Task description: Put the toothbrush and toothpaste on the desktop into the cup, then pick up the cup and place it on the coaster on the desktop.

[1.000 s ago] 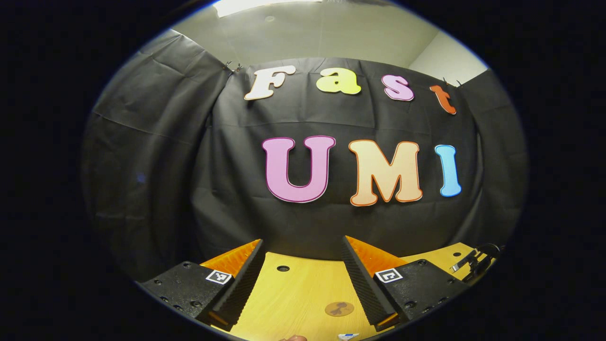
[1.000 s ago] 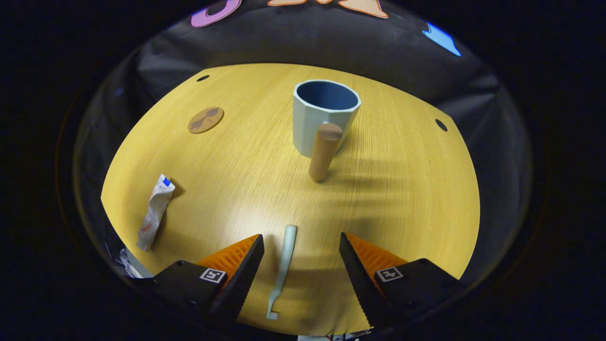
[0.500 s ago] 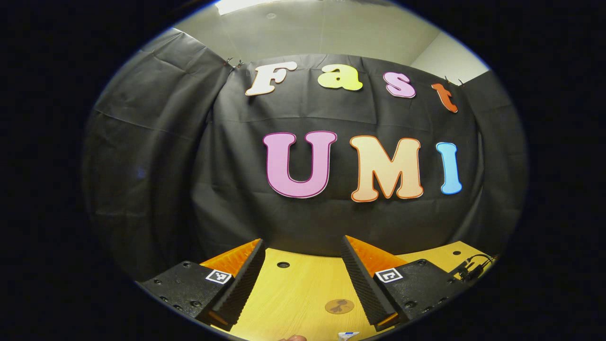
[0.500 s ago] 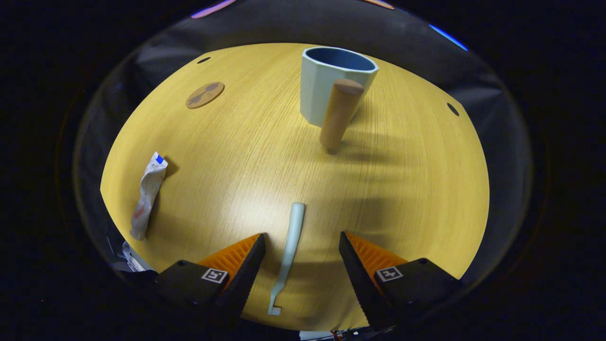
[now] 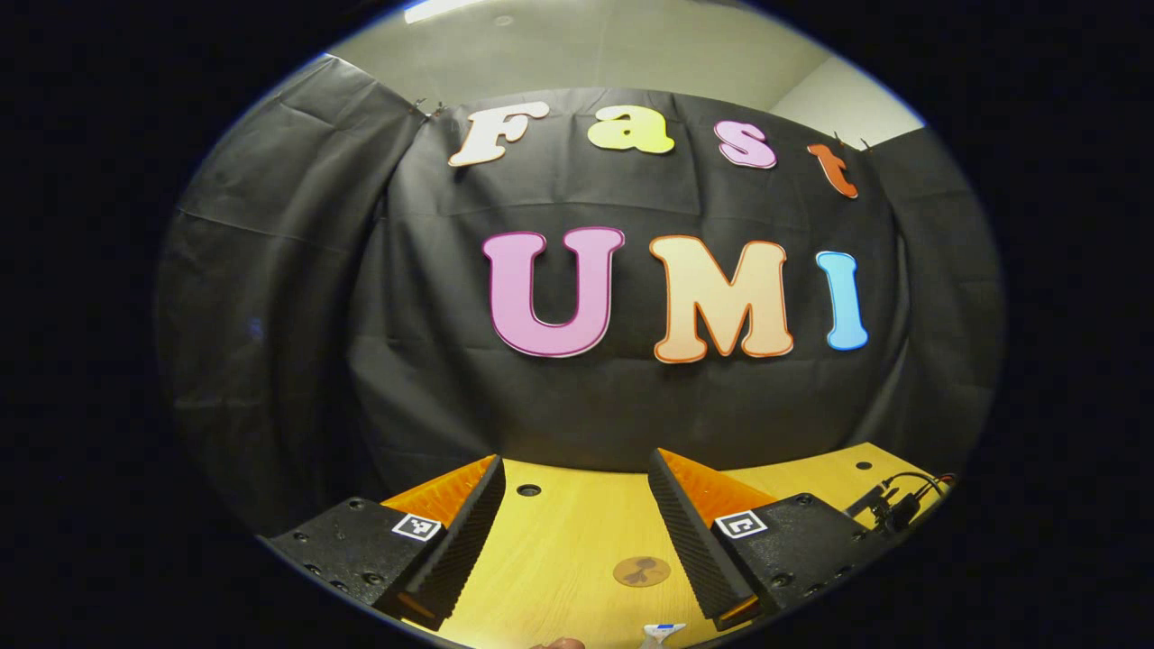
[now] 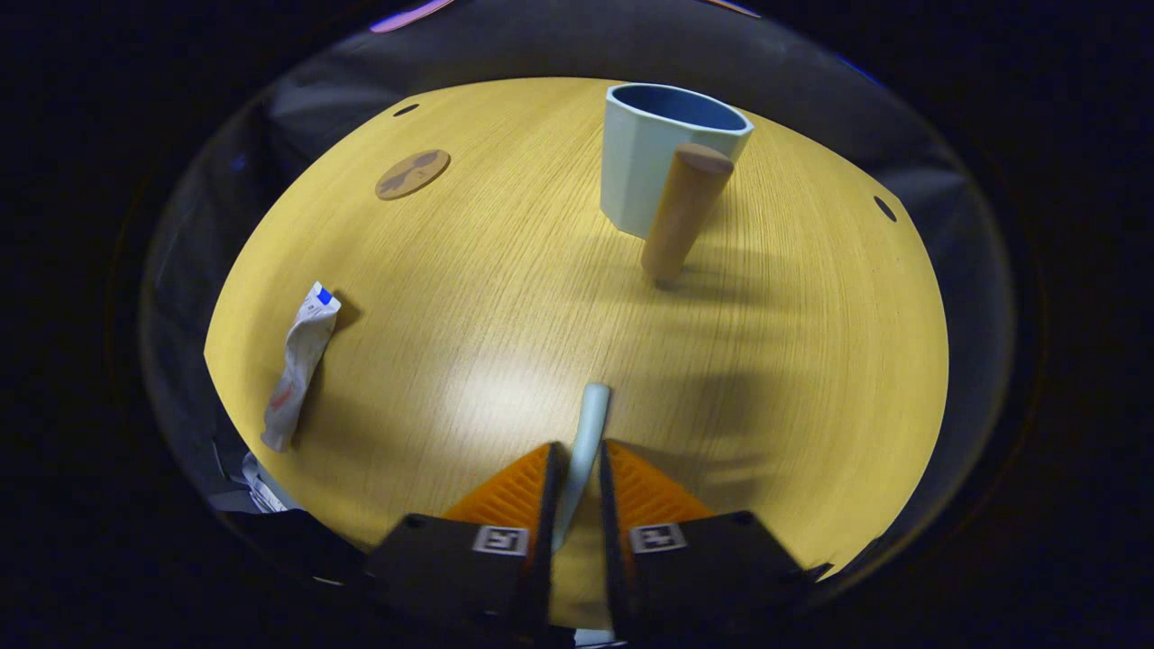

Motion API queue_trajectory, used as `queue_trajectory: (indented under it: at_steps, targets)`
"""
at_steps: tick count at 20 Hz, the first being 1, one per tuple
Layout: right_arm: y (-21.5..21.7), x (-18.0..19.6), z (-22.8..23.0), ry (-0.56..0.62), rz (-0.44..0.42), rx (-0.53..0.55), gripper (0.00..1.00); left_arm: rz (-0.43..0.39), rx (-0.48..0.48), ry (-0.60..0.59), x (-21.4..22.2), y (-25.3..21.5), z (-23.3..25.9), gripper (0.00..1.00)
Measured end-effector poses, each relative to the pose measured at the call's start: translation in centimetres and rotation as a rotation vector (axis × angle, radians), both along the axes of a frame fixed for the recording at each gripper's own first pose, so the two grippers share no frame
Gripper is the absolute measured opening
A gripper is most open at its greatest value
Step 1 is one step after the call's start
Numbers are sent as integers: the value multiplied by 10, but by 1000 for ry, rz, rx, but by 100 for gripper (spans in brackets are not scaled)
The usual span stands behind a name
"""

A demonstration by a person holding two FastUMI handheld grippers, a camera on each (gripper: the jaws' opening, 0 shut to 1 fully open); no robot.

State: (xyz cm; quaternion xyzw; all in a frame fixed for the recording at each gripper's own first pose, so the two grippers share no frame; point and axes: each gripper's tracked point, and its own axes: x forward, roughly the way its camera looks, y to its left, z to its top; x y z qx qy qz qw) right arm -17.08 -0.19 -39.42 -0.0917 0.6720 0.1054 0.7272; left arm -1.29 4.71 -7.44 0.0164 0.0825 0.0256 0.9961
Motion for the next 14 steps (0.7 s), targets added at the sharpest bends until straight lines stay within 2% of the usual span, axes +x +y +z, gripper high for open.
queue_trajectory:
  at_steps: [1,2,5,6,10,14]
  targets:
    - [-1,-1,-2,6,-1,8,19,-11,1,18,0,-3,-8,92]
    - [-3,0,-1,9,-16,12,19,-21,2,39,0,-4,-15,95]
    - [-3,-1,-3,19,-48,36,12,-64,6,101,-2,-15,-40,94]
    - [-3,0,-2,23,-44,41,5,-81,7,129,-3,-20,-51,94]
    - [-2,1,-2,-18,-17,40,5,-142,0,247,-14,-37,-91,94]
    - [-2,1,-2,-25,-28,50,5,-185,-12,373,-27,-51,-131,94]
